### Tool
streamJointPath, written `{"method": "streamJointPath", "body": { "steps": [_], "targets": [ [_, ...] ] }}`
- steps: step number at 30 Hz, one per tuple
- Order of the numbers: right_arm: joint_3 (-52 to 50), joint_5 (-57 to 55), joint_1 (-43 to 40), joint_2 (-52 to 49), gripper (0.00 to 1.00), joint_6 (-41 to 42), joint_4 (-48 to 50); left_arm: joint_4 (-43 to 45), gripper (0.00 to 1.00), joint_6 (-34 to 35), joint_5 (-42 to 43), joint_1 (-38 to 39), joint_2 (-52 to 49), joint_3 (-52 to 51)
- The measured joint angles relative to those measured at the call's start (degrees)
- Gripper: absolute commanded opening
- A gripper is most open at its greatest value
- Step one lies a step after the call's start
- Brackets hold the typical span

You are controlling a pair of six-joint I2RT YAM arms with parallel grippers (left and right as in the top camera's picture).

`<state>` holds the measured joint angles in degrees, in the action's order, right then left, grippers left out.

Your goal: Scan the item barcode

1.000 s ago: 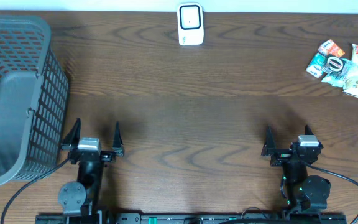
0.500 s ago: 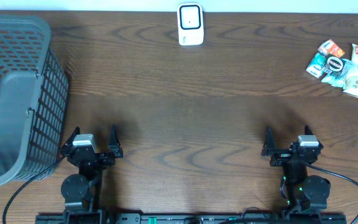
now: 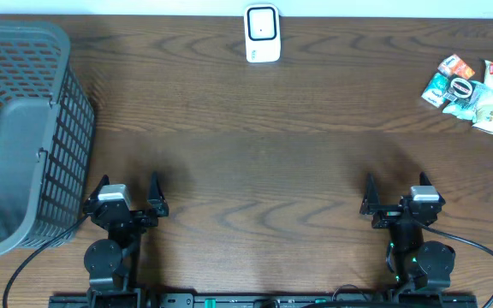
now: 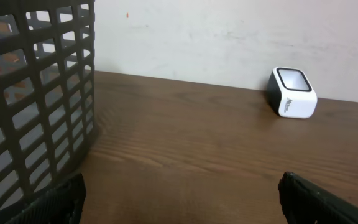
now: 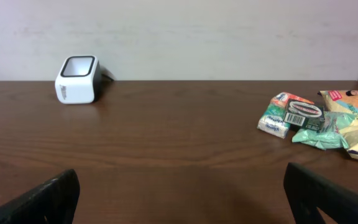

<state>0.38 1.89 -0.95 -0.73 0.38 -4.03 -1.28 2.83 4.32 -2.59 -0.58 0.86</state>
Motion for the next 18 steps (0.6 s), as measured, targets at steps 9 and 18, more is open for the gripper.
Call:
{"method": "streamJointPath", "body": {
  "steps": [9, 18],
  "targets": [
    [0.00, 0.00, 0.00, 0.00, 0.99, 0.00, 0.00, 0.00, 0.98, -0.17, 0.09, 0.00, 0.00, 0.00],
    [0.00, 0.00, 0.00, 0.00, 0.99, 0.00, 0.00, 0.00, 0.98, -3.26, 0.33, 0.00, 0.00, 0.00]
  ]
}}
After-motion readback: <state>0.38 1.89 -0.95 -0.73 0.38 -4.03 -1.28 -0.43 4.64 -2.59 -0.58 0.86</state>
